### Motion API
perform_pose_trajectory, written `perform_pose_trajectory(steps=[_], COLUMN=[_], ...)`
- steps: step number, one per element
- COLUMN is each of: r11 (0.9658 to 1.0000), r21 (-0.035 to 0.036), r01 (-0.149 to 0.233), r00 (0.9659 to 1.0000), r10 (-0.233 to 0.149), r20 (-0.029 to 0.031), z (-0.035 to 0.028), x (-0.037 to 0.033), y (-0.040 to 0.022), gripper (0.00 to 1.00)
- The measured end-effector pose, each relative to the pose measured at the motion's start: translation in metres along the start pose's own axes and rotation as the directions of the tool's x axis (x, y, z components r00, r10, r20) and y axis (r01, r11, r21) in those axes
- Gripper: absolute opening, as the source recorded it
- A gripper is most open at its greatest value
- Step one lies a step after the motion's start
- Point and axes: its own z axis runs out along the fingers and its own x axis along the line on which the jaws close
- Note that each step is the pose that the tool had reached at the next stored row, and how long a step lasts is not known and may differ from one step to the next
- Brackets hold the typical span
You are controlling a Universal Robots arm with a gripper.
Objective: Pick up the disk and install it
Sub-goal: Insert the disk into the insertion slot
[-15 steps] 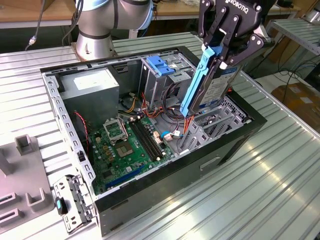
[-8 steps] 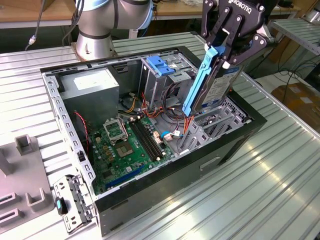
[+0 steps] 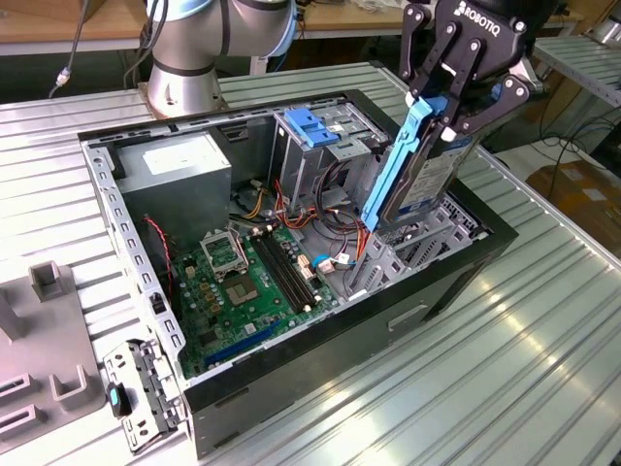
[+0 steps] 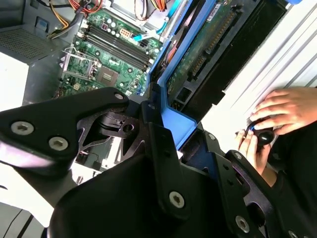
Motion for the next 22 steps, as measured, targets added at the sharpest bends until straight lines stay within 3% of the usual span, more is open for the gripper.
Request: perform_pose_trajectory(steps=[22], r11=[1.0000], r21=[0.0000], r01=[0.000], r00=[1.0000], r10=[0.000], r20=[-0.0002], z=[0.0044], x=[0.0037], y=[-0.0283], gripper=[0.37])
